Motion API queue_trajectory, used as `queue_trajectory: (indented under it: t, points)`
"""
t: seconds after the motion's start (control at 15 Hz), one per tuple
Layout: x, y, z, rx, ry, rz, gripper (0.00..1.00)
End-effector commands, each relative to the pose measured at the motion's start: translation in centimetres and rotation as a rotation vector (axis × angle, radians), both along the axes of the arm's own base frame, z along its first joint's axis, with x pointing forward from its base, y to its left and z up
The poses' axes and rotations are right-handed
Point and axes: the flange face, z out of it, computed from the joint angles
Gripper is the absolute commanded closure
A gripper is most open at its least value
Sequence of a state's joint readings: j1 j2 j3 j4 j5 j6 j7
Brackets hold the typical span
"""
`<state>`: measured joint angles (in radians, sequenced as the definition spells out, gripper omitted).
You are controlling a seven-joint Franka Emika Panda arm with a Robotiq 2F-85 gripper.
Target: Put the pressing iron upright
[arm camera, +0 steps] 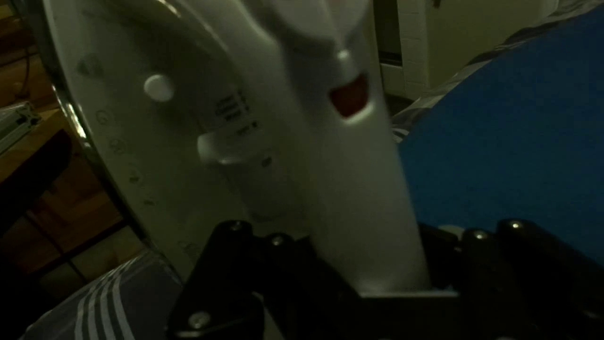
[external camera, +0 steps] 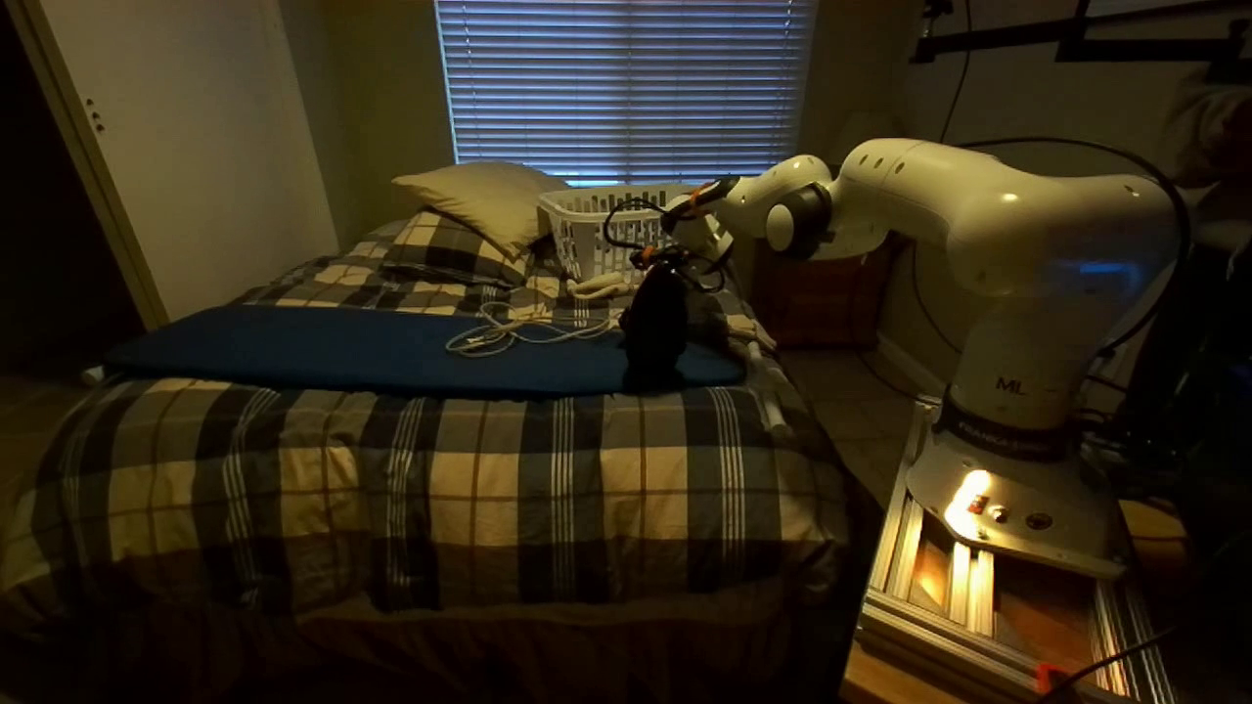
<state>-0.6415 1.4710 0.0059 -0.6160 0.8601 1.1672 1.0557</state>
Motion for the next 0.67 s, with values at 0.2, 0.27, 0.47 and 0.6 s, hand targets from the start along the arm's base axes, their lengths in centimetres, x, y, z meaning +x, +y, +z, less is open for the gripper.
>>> queue_trajectory:
  t: [0.2, 0.27, 0.47, 0.6]
  points:
    - [0.2, -1.1, -1.0, -0.129, 0.063, -0.021, 0.92]
    - [0.2, -1.2, -1.0, -0.144, 0.065, -0.018, 0.73]
    - [0.2, -2.0, -1.1, -0.205, 0.056, -0.017, 0.53]
    - [0.2, -2.1, -1.2, -0.227, 0.054, -0.006, 0.39]
